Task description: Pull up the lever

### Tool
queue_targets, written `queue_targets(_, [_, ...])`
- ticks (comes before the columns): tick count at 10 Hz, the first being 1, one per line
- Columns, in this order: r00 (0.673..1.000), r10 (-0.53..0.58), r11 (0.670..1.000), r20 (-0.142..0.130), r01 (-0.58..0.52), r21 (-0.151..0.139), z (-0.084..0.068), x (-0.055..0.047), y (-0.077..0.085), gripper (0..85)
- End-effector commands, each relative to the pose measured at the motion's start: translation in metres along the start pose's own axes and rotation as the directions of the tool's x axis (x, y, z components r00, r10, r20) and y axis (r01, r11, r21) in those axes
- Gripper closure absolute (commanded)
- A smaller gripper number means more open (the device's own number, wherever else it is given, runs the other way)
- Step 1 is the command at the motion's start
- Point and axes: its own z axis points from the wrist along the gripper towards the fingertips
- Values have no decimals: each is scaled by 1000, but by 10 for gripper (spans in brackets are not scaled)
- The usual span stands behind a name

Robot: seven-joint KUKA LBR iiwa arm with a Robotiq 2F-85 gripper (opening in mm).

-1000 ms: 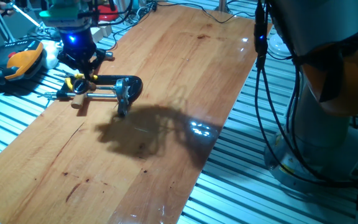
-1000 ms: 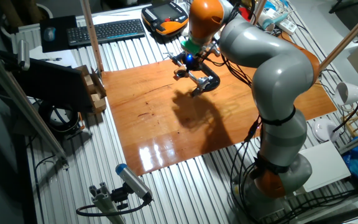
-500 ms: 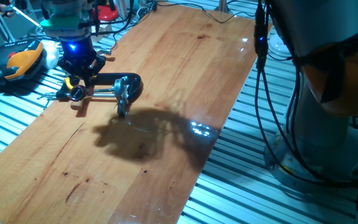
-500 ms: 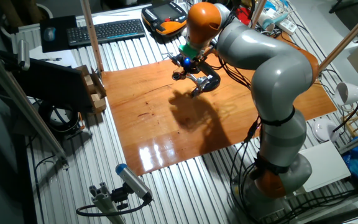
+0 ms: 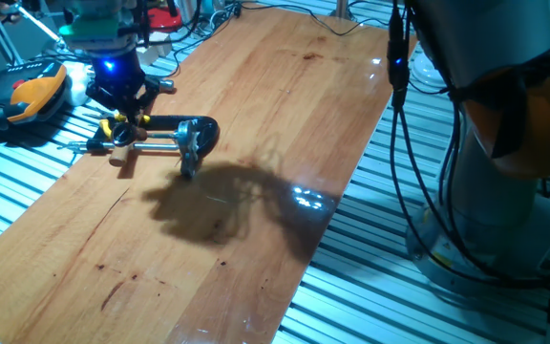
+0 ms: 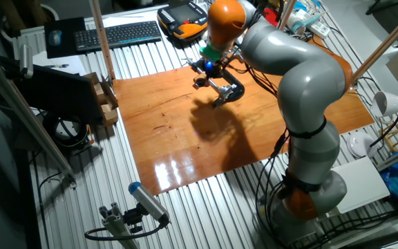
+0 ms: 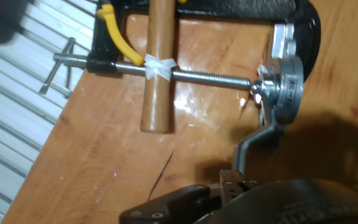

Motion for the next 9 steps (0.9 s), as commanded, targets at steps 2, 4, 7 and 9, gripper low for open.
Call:
queue_targets(2, [999, -44, 999, -4, 44, 3, -8, -15, 0, 850])
queue_targets(4, [994, -112, 994, -7, 112, -13, -17, -33, -8, 850])
queue_targets(7, [974, -226, 974, -31, 225, -40, -28, -46, -18, 850])
queue_targets(9, [944, -330, 944, -23, 329, -34, -31, -45, -20, 850])
